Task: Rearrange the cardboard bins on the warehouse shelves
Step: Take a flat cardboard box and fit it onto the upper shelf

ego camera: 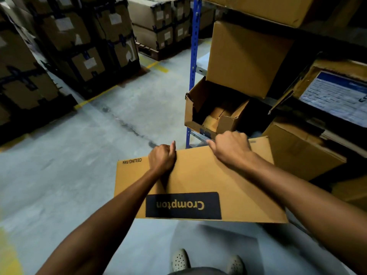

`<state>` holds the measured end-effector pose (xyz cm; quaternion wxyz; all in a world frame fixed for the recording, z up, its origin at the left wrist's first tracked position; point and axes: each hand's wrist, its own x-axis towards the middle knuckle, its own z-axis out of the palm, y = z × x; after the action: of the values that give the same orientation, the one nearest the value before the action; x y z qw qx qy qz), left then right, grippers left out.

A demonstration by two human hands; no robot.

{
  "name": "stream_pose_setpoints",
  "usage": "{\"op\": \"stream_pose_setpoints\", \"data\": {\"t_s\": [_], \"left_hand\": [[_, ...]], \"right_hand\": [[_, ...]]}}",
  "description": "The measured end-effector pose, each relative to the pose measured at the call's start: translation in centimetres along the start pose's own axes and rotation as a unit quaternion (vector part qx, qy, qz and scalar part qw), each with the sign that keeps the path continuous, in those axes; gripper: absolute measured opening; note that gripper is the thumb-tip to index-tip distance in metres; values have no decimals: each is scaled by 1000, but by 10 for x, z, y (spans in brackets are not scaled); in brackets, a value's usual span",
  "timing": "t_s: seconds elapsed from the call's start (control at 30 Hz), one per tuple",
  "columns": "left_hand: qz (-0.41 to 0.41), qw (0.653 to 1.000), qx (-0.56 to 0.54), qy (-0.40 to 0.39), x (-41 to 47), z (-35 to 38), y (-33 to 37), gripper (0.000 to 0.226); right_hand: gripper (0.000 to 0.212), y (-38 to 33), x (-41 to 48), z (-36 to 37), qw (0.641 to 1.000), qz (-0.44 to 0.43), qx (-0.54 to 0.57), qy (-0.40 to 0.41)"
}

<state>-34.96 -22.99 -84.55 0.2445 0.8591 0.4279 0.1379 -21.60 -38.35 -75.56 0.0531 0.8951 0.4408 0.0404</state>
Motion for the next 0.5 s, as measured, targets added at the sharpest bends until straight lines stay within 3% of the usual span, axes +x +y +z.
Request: {"op": "stream_pose_setpoints", "data": {"t_s": [0.13, 0.27, 0.4, 0.5], "left_hand": [[27, 999, -35, -31, 3, 0, 10, 59], [98, 993, -55, -30, -25, 18, 50, 61], [47, 993, -102, -29, -17, 21, 24, 61], [16, 986, -162, -26, -7, 14, -2, 58]], "right_hand": [[54, 3, -10, -2, 1000, 24, -1, -8], [46, -23, -11, -3, 1000, -15, -9, -3], [36, -19, -8, -24, 999, -31, 11, -31], [41, 1, -5, -45, 988, -39, 128, -72]]}}
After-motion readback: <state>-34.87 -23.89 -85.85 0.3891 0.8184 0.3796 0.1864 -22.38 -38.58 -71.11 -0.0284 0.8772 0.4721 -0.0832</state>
